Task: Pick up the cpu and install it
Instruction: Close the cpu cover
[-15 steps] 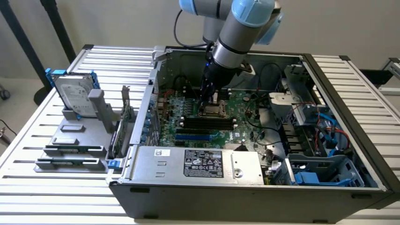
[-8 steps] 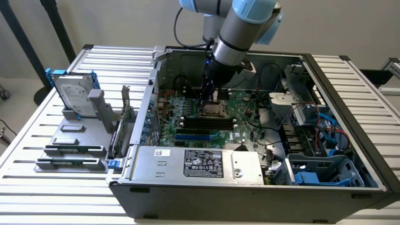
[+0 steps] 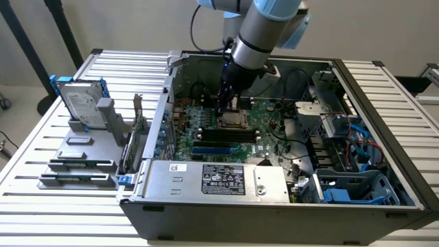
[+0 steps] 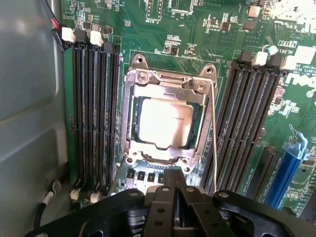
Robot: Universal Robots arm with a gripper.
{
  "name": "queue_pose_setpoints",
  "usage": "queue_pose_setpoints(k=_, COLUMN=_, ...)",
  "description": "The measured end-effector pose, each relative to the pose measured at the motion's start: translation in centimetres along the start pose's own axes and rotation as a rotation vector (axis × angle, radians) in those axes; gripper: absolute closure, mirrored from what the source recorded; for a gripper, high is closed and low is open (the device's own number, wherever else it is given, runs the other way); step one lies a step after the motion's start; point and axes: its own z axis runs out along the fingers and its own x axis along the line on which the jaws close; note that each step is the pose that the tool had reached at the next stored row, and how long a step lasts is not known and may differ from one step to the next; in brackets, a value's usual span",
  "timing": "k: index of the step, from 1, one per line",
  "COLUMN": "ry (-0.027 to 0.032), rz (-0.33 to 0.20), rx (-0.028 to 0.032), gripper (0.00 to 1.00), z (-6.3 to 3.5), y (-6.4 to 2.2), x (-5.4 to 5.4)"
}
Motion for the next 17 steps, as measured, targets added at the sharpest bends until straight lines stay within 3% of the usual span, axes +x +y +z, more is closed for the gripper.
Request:
queue_pose_setpoints(k=12, ry=0.0044, rz=-0.001, rx=-0.0004, gripper=0.89, z=0.4, y=-3.57, x=-0.3)
queue_pose_setpoints(k=17, ry=0.0048, rz=0.0, rx=-0.0005, gripper=0.89, z=0.43, y=-3.74, x=-0.2)
